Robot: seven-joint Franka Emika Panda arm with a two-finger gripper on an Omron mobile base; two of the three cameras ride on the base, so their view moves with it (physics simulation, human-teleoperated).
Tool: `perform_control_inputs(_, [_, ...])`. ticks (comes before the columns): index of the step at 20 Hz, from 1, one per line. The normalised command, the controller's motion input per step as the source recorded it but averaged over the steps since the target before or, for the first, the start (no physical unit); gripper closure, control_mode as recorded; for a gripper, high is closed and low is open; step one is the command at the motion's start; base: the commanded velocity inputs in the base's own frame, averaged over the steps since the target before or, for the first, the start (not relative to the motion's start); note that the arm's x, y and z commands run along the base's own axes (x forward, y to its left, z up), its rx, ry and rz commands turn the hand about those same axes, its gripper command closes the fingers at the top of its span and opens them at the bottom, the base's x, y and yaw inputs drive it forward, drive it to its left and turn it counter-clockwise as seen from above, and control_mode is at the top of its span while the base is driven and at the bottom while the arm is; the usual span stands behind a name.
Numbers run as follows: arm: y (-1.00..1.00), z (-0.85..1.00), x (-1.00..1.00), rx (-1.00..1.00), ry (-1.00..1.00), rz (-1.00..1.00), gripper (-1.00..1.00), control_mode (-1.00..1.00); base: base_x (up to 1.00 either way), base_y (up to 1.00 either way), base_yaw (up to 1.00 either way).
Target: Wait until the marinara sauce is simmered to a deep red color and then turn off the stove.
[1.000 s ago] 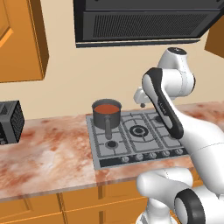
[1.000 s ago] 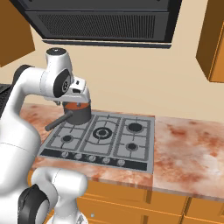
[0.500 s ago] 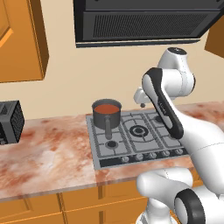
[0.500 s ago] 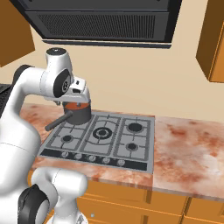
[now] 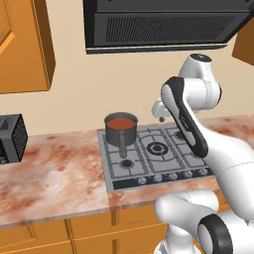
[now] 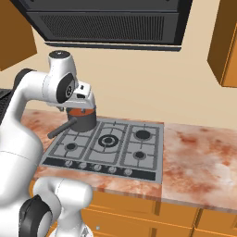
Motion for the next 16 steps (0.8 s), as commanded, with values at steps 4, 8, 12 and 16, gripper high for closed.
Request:
perform_control_inputs(4, [0.0,0.0,0.0,0.0,0.0,0.0,-1.0,-1.0,0.0,0.0,0.0])
perform_control_inputs(8, [0.0,0.0,0.0,0.0,0.0,0.0,-1.0,-1.0,0.0,0.0,0.0])
perform_control_inputs(12, [0.0,0.0,0.0,0.0,0.0,0.0,-1.0,-1.0,0.0,0.0,0.0])
perform_control_inputs(16, [0.0,0.0,0.0,0.0,0.0,0.0,-1.0,-1.0,0.0,0.0,0.0])
